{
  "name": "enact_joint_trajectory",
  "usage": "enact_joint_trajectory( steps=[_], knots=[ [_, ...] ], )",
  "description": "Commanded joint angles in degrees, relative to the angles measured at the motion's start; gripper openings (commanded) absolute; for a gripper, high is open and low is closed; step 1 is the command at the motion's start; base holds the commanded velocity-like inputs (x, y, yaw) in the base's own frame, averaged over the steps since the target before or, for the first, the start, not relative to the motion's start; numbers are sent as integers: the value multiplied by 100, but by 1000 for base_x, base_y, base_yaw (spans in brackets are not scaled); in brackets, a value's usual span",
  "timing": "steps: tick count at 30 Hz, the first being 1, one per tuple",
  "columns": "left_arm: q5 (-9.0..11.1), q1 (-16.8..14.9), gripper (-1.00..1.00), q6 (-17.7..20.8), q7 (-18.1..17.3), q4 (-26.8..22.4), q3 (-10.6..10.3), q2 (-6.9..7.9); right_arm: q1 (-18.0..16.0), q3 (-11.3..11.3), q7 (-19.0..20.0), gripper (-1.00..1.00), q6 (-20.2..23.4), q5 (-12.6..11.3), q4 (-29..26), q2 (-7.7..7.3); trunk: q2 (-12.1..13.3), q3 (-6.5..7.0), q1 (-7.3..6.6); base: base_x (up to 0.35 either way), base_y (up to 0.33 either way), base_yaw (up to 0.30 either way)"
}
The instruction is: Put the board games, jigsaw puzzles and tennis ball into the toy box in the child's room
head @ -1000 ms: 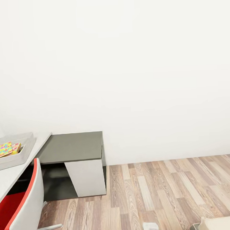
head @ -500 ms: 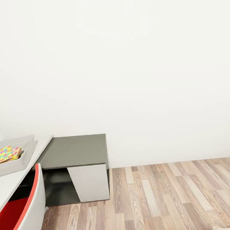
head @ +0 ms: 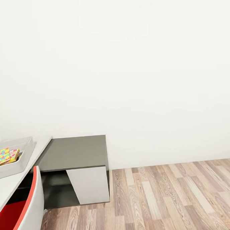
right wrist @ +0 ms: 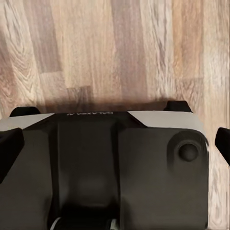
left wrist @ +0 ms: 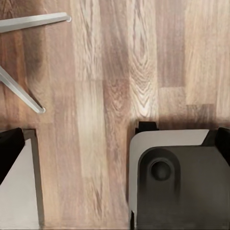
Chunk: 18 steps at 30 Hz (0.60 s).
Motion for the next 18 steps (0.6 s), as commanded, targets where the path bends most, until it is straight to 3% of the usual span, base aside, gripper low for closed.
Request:
enact_joint_trajectory(
  steps=[1, 8, 16, 18],
  knots=[
    [-62, 29, 100, -22, -1, 6, 48, -3, 45, 52, -32, 100, -36, -58, -14, -32, -12, -11, 4, 2, 0, 0],
    [-68, 210, 100, 21, -6, 109, 39, -25, 541, 52, -29, 100, -579, -42, -8, -173, -12, -11, 4, 0, 0, 0],
    [-69, 305, 100, 22, -6, 201, 38, -14, 663, 59, -41, 100, -653, -38, 338, -196, -12, -11, 4, 0, 0, 0],
    [-64, 347, 100, 16, -4, 204, 38, -6, 669, 60, -44, 100, -657, -41, 407, -269, -12, -11, 4, 0, 0, 0]
  ],
)
